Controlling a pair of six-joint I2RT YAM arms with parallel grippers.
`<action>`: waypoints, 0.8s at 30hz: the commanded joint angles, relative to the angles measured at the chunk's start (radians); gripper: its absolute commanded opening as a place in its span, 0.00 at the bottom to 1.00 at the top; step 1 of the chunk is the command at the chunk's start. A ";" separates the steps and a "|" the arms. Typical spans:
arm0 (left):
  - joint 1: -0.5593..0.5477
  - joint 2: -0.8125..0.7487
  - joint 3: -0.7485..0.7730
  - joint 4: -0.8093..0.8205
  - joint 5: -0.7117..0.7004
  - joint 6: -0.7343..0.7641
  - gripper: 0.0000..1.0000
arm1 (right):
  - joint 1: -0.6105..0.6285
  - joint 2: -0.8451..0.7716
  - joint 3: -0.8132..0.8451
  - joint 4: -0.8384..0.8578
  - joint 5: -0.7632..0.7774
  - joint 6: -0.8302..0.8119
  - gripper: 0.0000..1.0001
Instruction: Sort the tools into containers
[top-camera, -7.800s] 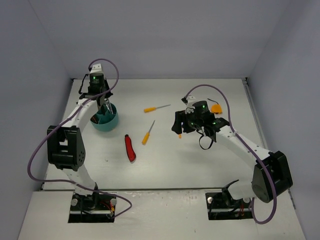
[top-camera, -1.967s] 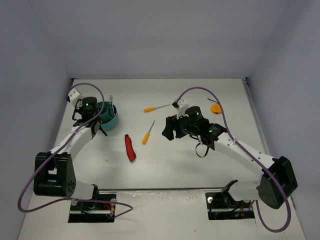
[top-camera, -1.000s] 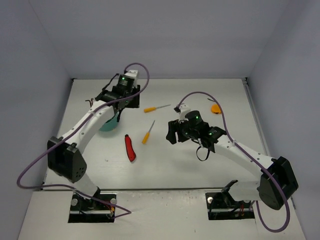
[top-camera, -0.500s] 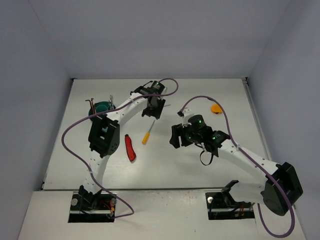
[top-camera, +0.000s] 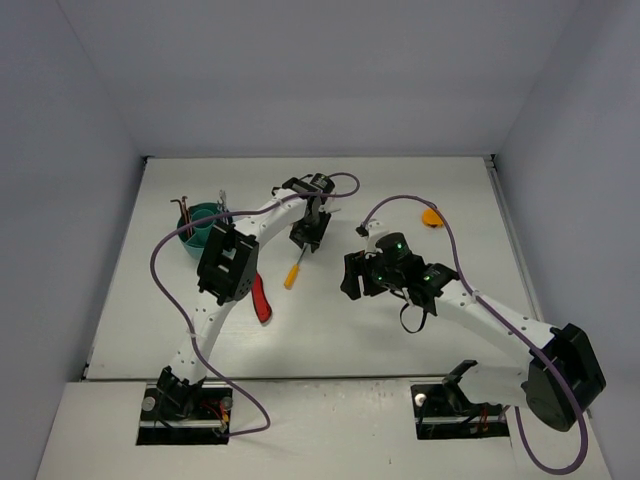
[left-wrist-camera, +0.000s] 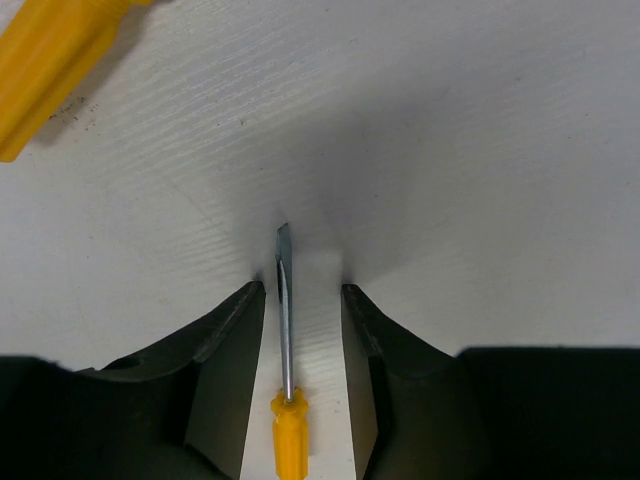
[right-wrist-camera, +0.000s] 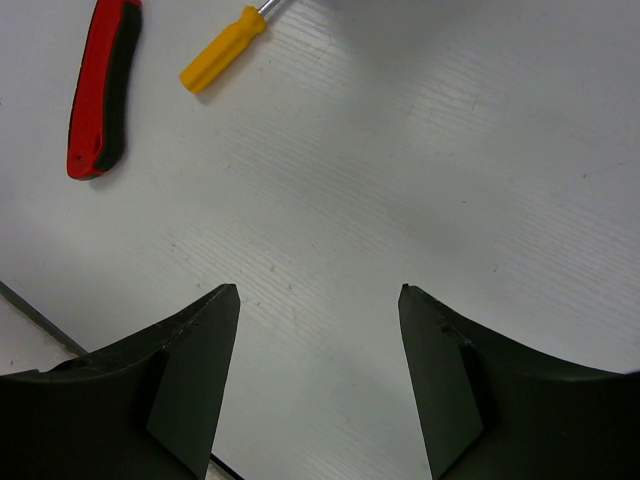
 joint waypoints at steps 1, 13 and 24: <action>0.012 -0.028 0.054 -0.043 0.017 -0.012 0.31 | -0.001 -0.025 0.000 0.031 0.017 0.006 0.62; 0.028 -0.010 0.029 -0.079 0.018 -0.038 0.01 | -0.001 -0.017 -0.004 0.031 0.018 0.011 0.62; 0.050 -0.301 0.077 -0.045 -0.074 -0.122 0.00 | -0.001 -0.024 -0.006 0.031 0.022 0.007 0.62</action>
